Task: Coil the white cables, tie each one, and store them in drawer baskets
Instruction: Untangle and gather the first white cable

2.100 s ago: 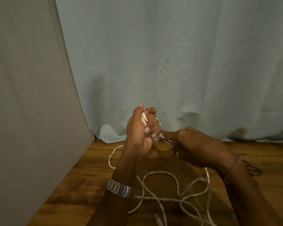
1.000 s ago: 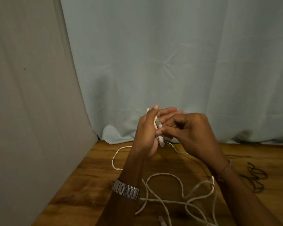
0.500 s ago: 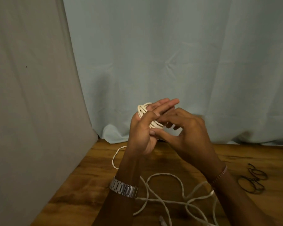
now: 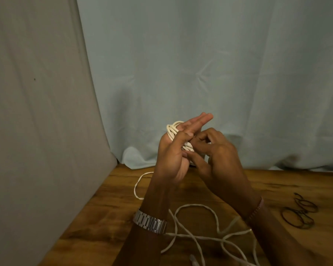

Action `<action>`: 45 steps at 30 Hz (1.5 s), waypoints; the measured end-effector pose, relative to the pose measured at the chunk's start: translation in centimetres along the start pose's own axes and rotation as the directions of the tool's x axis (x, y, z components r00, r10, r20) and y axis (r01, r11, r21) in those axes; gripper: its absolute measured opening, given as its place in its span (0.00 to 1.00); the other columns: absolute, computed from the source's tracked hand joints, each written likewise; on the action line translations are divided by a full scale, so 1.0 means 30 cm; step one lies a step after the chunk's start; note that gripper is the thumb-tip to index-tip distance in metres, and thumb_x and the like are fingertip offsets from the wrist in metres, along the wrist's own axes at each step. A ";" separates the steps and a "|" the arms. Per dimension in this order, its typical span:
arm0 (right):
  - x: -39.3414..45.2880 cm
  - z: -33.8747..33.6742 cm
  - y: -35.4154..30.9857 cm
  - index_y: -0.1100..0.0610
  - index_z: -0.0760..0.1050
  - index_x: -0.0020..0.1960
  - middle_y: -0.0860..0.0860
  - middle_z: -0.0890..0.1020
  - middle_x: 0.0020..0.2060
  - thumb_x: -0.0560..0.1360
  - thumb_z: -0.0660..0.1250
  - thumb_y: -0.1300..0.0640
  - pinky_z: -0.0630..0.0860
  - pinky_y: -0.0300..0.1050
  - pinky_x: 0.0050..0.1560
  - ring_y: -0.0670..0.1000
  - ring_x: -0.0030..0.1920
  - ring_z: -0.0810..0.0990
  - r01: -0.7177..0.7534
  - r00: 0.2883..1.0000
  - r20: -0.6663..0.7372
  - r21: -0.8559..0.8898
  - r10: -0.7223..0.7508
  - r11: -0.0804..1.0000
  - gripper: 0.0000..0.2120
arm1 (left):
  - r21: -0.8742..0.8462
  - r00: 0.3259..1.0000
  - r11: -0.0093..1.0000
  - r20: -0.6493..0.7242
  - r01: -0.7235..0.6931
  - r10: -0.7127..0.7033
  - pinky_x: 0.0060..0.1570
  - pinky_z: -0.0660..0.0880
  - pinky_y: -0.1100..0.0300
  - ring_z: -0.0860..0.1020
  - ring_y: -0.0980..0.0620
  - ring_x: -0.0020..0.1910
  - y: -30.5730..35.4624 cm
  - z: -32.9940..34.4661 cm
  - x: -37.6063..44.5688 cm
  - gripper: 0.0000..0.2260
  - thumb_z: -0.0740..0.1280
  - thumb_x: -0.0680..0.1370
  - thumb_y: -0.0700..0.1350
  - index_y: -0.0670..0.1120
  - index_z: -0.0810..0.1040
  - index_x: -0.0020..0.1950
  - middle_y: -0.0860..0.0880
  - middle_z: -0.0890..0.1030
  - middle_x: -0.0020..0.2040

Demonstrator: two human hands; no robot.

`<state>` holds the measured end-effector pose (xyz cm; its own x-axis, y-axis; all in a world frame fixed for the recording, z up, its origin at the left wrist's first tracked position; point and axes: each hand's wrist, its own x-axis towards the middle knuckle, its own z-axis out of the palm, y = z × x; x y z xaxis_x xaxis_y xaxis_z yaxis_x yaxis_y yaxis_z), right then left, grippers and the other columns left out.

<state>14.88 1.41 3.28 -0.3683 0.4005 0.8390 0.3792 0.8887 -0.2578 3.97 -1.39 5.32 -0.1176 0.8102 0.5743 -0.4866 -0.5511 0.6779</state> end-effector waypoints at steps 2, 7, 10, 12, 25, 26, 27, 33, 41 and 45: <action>-0.005 0.018 0.002 0.57 0.83 0.58 0.52 0.79 0.46 0.77 0.66 0.55 0.69 0.41 0.40 0.51 0.47 0.73 0.003 1.000 -0.026 -0.052 -0.004 0.999 0.12 | 0.005 1.000 1.000 -0.027 0.001 -0.001 0.53 0.78 0.63 0.80 0.49 0.63 0.004 0.000 0.003 0.22 0.53 0.83 0.34 0.45 0.88 0.51 0.41 0.81 0.65; -0.017 0.059 0.007 0.56 0.80 0.62 0.52 0.80 0.50 0.80 0.63 0.56 0.67 0.35 0.42 0.49 0.50 0.73 -0.080 0.994 -0.069 0.047 0.083 0.996 0.14 | 0.201 0.992 0.979 -0.125 0.032 -0.006 0.52 0.79 0.59 0.81 0.45 0.62 0.007 -0.004 0.005 0.11 0.65 0.81 0.44 0.42 0.84 0.57 0.43 0.83 0.61; -0.014 0.062 0.027 0.53 0.79 0.64 0.50 0.80 0.51 0.81 0.63 0.55 0.69 0.37 0.45 0.49 0.52 0.74 -0.114 0.992 -0.045 0.122 0.121 0.986 0.13 | 0.199 0.993 0.974 -0.054 0.112 -0.104 0.55 0.78 0.61 0.79 0.46 0.65 0.014 -0.032 0.016 0.24 0.64 0.81 0.51 0.33 0.74 0.68 0.43 0.81 0.64; -0.011 0.058 0.041 0.50 0.79 0.63 0.49 0.81 0.51 0.82 0.64 0.54 0.73 0.44 0.46 0.49 0.51 0.75 -0.141 0.989 -0.026 0.157 0.147 0.978 0.12 | 0.105 0.983 0.978 0.016 0.180 -0.182 0.57 0.77 0.59 0.76 0.42 0.68 0.031 -0.054 0.015 0.26 0.59 0.81 0.51 0.31 0.70 0.69 0.40 0.78 0.68; 0.001 0.063 0.055 0.51 0.82 0.60 0.46 0.86 0.49 0.82 0.62 0.46 0.80 0.51 0.53 0.46 0.51 0.83 -0.411 0.912 0.179 0.393 0.370 0.823 0.14 | 0.734 0.934 0.606 -0.353 0.307 -0.046 0.56 0.80 0.53 0.84 0.49 0.50 0.048 -0.026 -0.006 0.17 0.61 0.84 0.50 0.39 0.83 0.53 0.44 0.86 0.50; 0.001 0.066 0.057 0.52 0.81 0.60 0.47 0.86 0.49 0.83 0.61 0.46 0.79 0.46 0.50 0.45 0.49 0.83 -0.398 0.918 0.146 0.359 0.370 0.844 0.14 | 0.827 0.925 0.482 -0.370 0.288 0.082 0.48 0.80 0.57 0.84 0.52 0.44 0.046 -0.008 -0.012 0.16 0.62 0.84 0.50 0.40 0.84 0.51 0.44 0.86 0.46; 0.001 0.063 0.063 0.53 0.80 0.59 0.47 0.85 0.47 0.83 0.61 0.47 0.77 0.40 0.46 0.44 0.46 0.82 -0.380 0.924 0.093 0.305 0.370 0.873 0.14 | 0.883 0.912 0.394 -0.355 0.254 0.207 0.41 0.79 0.60 0.83 0.54 0.39 0.043 0.005 -0.016 0.15 0.64 0.83 0.49 0.40 0.85 0.49 0.45 0.86 0.43; 0.018 0.000 0.111 0.54 0.77 0.52 0.43 0.80 0.40 0.84 0.58 0.48 0.70 0.31 0.37 0.42 0.40 0.78 -0.383 0.921 0.138 0.149 0.364 0.912 0.13 | 0.986 0.804 0.100 -0.164 0.130 0.572 0.36 0.73 0.65 0.80 0.55 0.40 0.046 0.030 -0.024 0.11 0.67 0.81 0.52 0.45 0.83 0.49 0.51 0.84 0.40; 0.009 -0.035 0.105 0.56 0.69 0.70 0.49 0.82 0.58 0.86 0.54 0.54 0.78 0.45 0.56 0.46 0.54 0.82 -0.143 0.881 0.469 0.142 0.061 0.980 0.15 | 0.981 0.979 0.132 0.117 -0.140 0.167 0.41 0.78 0.50 0.80 0.56 0.37 -0.034 -0.098 0.004 0.15 0.58 0.84 0.56 0.52 0.75 0.41 0.55 0.80 0.35; 0.007 -0.023 0.109 0.55 0.73 0.57 0.47 0.81 0.44 0.85 0.55 0.55 0.75 0.42 0.45 0.43 0.43 0.80 -0.119 0.890 0.455 0.152 0.038 0.981 0.09 | 0.920 0.993 0.386 -0.103 0.075 0.053 0.30 0.76 0.56 0.79 0.52 0.24 -0.022 -0.090 0.010 0.20 0.63 0.83 0.55 0.46 0.74 0.35 0.49 0.79 0.25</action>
<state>16.63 4.26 2.95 -0.6993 0.4915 0.5191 0.2872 0.8581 -0.4257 1.93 -0.26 3.80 -0.2321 0.7958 0.5593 0.5996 -0.3357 0.7265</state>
